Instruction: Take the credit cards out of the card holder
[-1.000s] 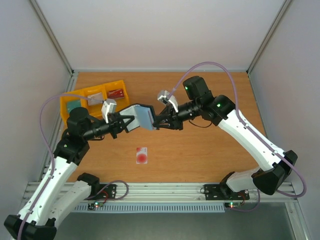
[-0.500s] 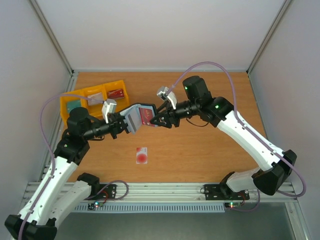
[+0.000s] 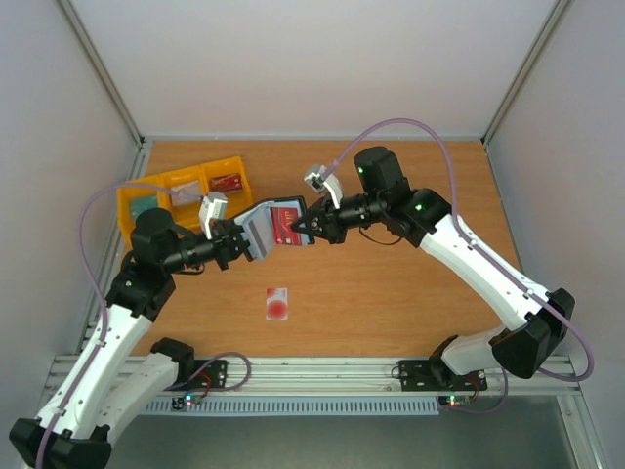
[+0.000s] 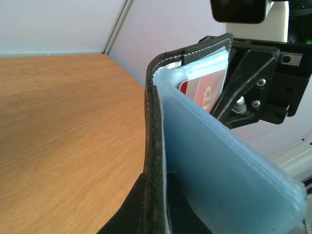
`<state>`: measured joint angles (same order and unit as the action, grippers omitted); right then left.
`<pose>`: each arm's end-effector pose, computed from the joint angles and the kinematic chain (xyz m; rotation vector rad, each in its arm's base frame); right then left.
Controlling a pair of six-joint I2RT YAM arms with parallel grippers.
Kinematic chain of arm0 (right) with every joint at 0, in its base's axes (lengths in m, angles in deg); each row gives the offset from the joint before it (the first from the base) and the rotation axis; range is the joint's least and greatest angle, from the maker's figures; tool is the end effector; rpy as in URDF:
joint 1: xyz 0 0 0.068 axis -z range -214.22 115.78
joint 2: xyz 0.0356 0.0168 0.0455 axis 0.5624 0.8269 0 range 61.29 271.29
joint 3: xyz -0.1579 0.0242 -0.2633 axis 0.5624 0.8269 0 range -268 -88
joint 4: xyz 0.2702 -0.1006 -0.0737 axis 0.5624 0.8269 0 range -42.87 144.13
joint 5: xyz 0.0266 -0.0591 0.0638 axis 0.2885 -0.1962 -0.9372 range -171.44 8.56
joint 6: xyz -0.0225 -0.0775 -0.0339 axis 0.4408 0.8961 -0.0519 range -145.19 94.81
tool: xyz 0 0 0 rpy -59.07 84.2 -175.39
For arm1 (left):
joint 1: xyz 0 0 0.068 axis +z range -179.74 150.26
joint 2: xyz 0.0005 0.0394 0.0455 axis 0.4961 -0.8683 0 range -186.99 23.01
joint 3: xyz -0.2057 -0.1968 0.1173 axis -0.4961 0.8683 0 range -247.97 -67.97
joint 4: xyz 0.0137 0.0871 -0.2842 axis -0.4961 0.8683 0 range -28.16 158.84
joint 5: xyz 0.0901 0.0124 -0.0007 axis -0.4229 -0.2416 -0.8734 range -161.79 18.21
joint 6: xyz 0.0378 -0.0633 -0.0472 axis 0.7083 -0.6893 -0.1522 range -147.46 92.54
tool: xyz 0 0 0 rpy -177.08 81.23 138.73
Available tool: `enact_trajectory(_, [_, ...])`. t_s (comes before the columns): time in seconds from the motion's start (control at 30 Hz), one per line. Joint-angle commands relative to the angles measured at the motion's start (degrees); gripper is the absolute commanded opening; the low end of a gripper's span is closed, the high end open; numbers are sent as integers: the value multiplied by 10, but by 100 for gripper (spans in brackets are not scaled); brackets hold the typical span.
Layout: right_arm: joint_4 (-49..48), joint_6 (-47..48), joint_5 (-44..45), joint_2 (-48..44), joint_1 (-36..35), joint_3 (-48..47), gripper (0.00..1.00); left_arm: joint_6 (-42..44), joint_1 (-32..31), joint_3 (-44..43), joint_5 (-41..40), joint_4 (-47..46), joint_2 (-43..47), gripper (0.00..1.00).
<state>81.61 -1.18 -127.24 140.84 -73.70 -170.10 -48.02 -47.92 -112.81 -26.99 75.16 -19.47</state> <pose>0.2383 0.2684 0.4135 -1.4802 1.4832 1.0064 0.1785 -0.1162 0.3631 0.5609 1.7696 -1.1642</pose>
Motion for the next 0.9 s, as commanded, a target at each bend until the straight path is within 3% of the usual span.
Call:
enact_trajectory(0.0, [9,-4,13,3,0,-24,1,-2,1,-8,20,-39,8,7])
enact_trajectory(0.1, [37,-9,28,1,10,-39,1,21,1,0,17,-21,20,46])
enact_trajectory(0.13, [45,-10,33,0,13,-41,1,37,1,2,23,-16,23,52])
enact_trajectory(0.33, [71,-2,50,-7,22,-55,1,95,0,7,67,-16,29,75])
enact_trajectory(0.43, [76,0,48,-9,23,-60,1,95,1,5,64,-18,26,81])
enact_trajectory(0.5, [75,7,38,-14,22,-58,1,95,1,3,64,-15,27,76])
enact_trajectory(0.63, [96,50,-19,-27,25,-58,1,80,1,3,36,-17,29,40])
enact_trajectory(0.73, [116,79,-50,-34,28,-61,1,79,1,4,46,-29,31,21])
enact_trajectory(0.87, [121,91,-75,-42,32,-60,1,73,1,5,85,-48,31,10])
